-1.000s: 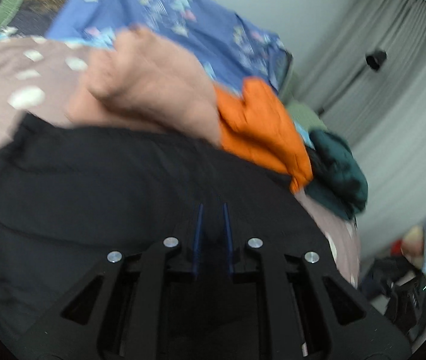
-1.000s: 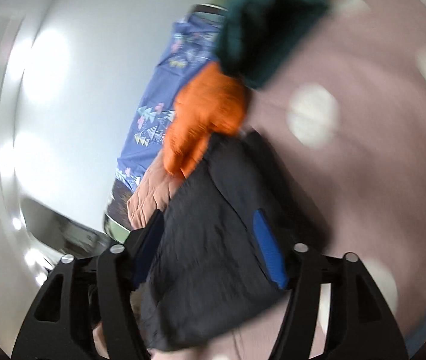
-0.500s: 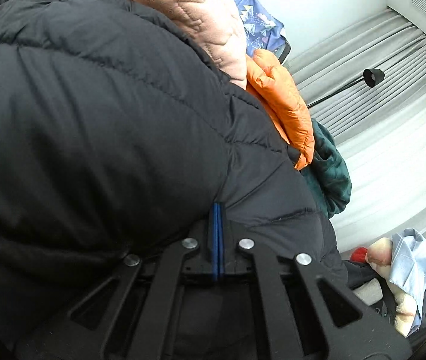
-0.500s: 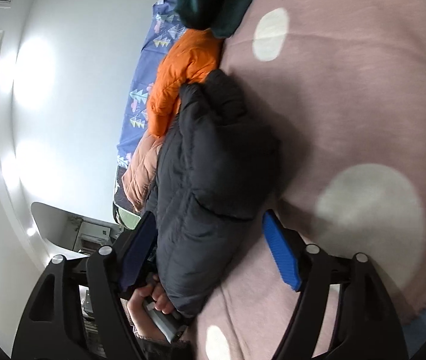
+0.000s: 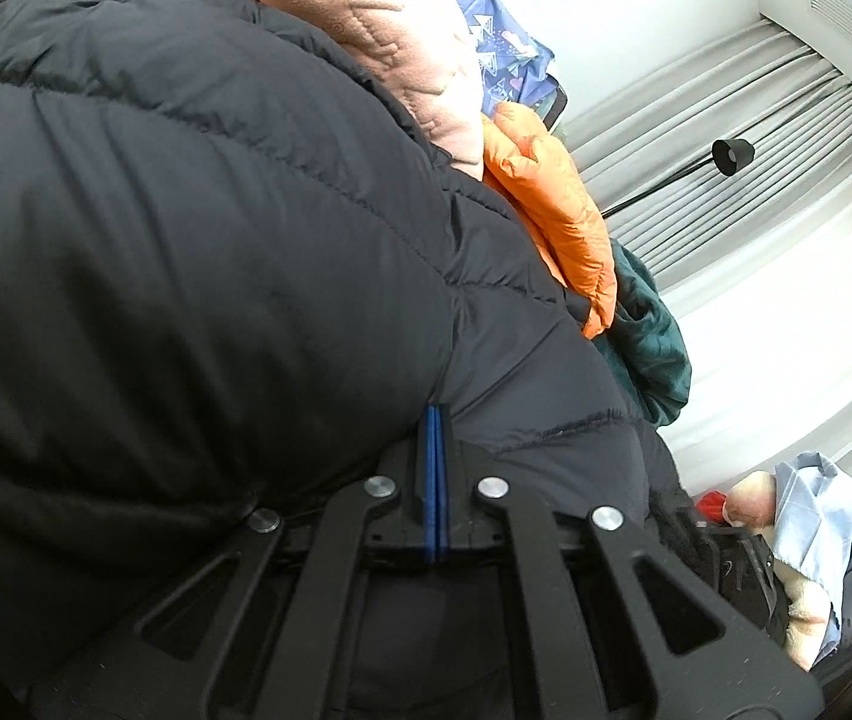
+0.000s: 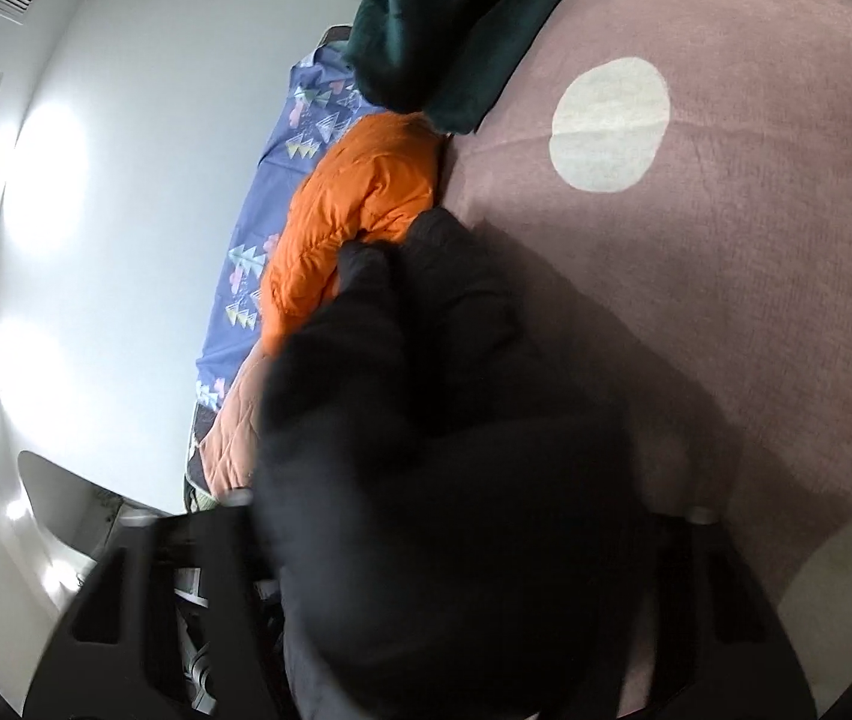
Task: Fold large clothes
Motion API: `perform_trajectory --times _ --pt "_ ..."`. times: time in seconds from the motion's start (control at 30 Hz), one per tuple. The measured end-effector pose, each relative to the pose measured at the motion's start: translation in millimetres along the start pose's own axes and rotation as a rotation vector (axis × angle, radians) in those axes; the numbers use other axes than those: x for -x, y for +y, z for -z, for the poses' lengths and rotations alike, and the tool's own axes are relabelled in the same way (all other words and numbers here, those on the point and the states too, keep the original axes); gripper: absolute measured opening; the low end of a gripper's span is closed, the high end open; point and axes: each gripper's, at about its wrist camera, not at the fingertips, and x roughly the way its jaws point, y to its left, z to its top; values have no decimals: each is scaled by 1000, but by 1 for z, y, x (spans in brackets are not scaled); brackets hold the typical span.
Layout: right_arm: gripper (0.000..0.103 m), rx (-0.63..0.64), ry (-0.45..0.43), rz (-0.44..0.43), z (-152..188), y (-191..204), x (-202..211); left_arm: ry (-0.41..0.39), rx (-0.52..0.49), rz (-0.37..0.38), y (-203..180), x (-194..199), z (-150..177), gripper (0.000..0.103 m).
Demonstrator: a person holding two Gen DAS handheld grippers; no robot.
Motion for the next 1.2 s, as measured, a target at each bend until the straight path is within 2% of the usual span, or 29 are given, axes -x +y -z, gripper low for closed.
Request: perform_trajectory --times 0.07,0.23,0.3,0.37,0.43,0.53,0.7,0.8,0.9,0.97,1.07,1.2 --pt "39 21 -4 7 1 2 2 -4 -10 -4 -1 1 0 3" --pt "37 94 -19 16 0 15 8 -19 -58 -54 -14 6 2 3" --pt "36 123 -22 17 0 21 10 -30 -87 -56 -23 14 5 10" --pt "32 161 -29 16 1 28 11 -40 -114 -46 -32 23 8 31" --pt "27 216 -43 16 3 39 15 -54 -145 -50 -42 33 10 43" --pt "21 289 -66 -4 10 57 21 -72 -185 -62 -53 48 14 48" --pt "19 448 -116 -33 29 99 33 -118 -212 -68 -59 81 15 49" --pt "19 575 -136 -36 46 126 40 -162 -182 -75 -45 115 11 50" --pt "19 707 -145 -22 63 150 40 -234 -157 -134 -23 158 8 53" --pt "19 813 -157 -8 79 169 40 -267 -130 -178 0 185 6 53" --pt "19 969 -153 15 106 194 35 -313 -26 -232 52 224 3 53" --pt "19 1153 -114 -7 150 223 23 -270 96 -192 106 238 8 53"
